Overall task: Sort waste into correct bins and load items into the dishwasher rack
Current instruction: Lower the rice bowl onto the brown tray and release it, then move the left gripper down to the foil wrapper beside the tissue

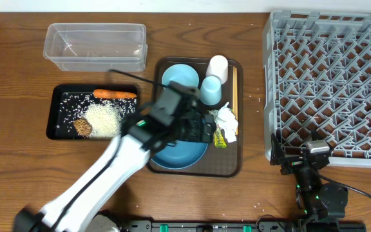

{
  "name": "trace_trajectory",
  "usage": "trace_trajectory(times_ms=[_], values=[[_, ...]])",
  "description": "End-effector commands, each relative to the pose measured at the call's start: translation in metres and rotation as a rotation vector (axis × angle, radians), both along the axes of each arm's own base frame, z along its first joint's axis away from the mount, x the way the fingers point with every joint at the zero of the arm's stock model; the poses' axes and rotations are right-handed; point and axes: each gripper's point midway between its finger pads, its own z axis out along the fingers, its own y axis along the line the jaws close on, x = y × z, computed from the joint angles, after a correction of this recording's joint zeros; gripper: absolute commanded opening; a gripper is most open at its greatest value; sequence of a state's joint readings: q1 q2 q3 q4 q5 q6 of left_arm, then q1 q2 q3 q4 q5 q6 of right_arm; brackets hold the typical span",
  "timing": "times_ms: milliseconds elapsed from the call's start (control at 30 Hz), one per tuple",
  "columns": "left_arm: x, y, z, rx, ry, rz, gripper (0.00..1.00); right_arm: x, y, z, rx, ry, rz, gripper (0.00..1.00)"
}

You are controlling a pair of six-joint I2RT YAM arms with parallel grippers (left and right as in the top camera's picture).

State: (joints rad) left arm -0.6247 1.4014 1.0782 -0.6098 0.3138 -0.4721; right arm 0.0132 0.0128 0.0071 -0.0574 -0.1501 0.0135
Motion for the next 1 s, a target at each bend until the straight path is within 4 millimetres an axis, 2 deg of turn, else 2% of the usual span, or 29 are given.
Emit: trace_trajectory(times_ms=[0,100,233,367,467,767,967], values=[[-0.005,-0.025,-0.013,0.015,0.102,-0.047,0.98,0.0,-0.003,-0.002,-0.011,0.003,-0.009,0.99],[-0.007,-0.046,-0.023,0.064,0.14,-0.114,0.98,0.0,-0.003,-0.002,-0.011,0.004,-0.009,0.99],[0.002,-0.069,-0.023,0.102,0.093,-0.144,0.98,0.0,-0.003,-0.002,-0.011,0.003,-0.009,0.99],[0.015,-0.072,-0.026,0.128,0.071,-0.046,0.98,0.0,-0.003,-0.002,-0.011,0.004,-0.009,0.99],[0.018,-0.075,-0.032,0.123,0.078,-0.036,0.98,0.0,-0.003,-0.002,-0.011,0.003,-0.009,0.99],[0.004,-0.085,-0.076,0.2,0.154,-0.076,0.98,0.0,-0.003,-0.002,-0.011,0.003,-0.009,0.99],[0.005,-0.083,-0.079,0.219,0.152,-0.048,0.98,0.0,-0.003,-0.002,-0.011,0.003,-0.009,0.99]])
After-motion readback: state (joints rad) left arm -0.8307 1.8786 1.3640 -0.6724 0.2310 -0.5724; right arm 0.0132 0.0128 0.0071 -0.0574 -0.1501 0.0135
